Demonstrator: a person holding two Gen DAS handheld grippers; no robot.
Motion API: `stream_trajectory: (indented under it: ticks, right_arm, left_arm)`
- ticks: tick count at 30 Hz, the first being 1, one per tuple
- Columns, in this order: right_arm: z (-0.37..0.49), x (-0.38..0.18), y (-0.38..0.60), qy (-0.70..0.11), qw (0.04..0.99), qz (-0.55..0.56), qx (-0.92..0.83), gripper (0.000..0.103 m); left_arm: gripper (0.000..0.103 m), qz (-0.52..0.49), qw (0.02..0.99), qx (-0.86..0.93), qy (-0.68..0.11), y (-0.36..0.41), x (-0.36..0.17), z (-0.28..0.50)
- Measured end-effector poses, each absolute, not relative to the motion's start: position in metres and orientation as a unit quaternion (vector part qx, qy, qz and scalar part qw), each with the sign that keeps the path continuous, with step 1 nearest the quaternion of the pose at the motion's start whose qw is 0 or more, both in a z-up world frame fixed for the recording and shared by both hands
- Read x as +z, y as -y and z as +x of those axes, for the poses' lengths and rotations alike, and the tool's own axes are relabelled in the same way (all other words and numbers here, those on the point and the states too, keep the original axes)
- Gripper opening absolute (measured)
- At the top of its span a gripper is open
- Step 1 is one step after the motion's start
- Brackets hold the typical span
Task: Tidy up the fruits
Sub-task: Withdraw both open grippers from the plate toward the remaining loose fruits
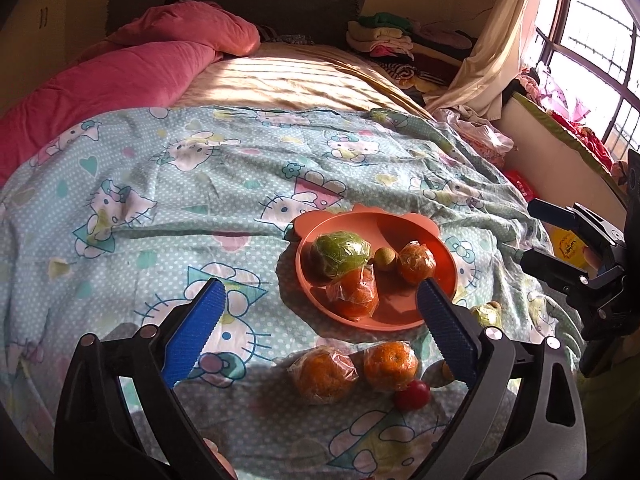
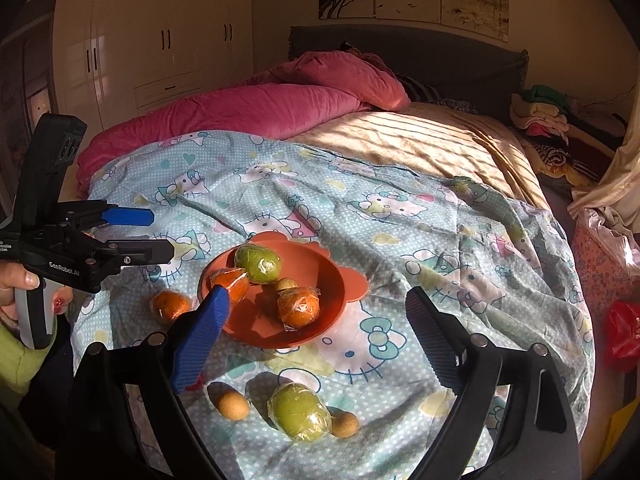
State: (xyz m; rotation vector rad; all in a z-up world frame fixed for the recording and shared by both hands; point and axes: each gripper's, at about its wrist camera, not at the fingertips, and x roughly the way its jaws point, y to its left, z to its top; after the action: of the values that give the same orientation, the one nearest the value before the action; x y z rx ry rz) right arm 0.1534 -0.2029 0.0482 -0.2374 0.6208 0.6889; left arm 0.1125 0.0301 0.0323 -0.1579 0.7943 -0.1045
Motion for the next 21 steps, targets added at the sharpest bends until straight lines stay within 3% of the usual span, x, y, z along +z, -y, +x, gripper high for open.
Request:
stream_trajectory:
  ticks: [21]
  right_arm:
    - [0.113, 0.040, 0.226, -0.302, 0.890, -0.108, 0.325, 0.090]
  left_arm:
    - [0.092, -0.073, 0.910, -0.037, -0.407, -0.038, 0.014, 0.086]
